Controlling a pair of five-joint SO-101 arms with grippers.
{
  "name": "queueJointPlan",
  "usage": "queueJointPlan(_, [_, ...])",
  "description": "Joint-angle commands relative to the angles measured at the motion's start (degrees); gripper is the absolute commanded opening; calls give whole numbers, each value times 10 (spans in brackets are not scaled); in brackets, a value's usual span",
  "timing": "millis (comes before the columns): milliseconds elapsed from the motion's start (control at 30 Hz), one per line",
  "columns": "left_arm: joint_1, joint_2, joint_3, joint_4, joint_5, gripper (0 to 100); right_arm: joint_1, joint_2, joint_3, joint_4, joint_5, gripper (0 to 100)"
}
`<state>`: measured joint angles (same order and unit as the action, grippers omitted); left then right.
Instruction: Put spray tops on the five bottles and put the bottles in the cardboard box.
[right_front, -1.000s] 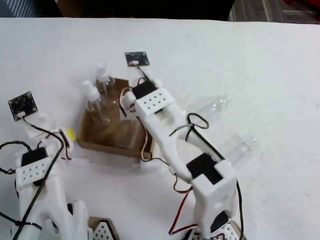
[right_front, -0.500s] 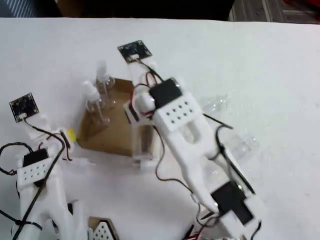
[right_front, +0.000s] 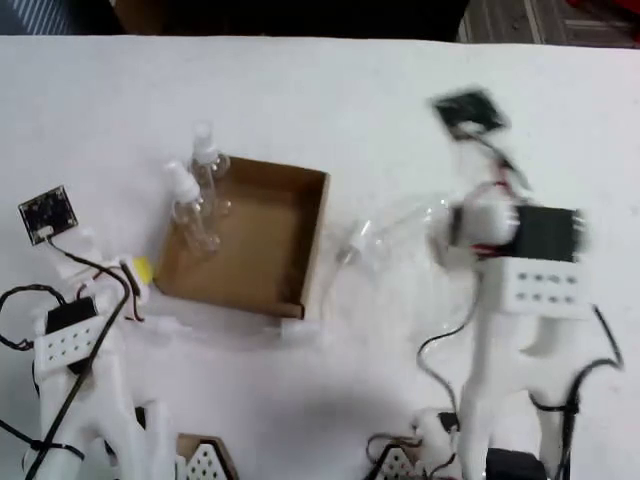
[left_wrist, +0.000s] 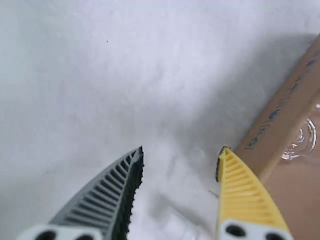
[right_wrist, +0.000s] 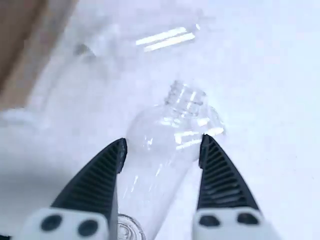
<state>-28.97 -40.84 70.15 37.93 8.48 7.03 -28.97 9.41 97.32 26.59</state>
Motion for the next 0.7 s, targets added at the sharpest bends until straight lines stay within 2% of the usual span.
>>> queueJointPlan(0, [7,0,-4,-15,4,238,152,-3,65,-35,108,16])
queueJointPlan(100, [7,0,-4,-15,4,238,233,31,124,-120,164,16])
queueJointPlan(200, [7,0,-4,-15,4,238,282,78,158,-192,200,17])
queueJointPlan(467, [7,0,-2,-15,4,238,320,245,169,-335,221,22])
queueJointPlan(667, [7,0,-2,-15,4,238,317,341,155,-408,220,204])
